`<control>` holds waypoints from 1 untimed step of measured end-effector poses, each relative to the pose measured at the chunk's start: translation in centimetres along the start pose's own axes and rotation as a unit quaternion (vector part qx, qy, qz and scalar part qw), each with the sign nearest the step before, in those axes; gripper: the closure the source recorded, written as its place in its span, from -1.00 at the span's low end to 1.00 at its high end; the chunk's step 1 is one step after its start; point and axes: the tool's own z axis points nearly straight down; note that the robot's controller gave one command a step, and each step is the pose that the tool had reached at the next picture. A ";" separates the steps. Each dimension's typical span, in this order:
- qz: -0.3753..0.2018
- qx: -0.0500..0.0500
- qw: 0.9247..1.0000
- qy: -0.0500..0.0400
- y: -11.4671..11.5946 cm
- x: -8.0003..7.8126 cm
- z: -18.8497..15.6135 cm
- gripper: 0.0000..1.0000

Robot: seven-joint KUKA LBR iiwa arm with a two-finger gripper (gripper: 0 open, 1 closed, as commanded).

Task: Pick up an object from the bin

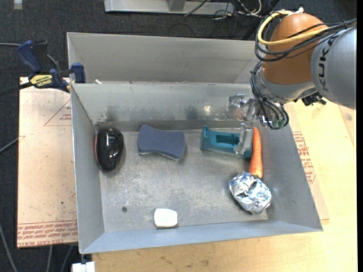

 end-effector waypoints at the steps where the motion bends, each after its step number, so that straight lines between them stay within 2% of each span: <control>1: 0.131 -0.001 0.991 -0.006 0.2 -0.1 2.8 -1.00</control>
Offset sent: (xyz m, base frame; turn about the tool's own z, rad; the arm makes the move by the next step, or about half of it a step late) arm -0.0139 -0.0002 -0.1093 0.1028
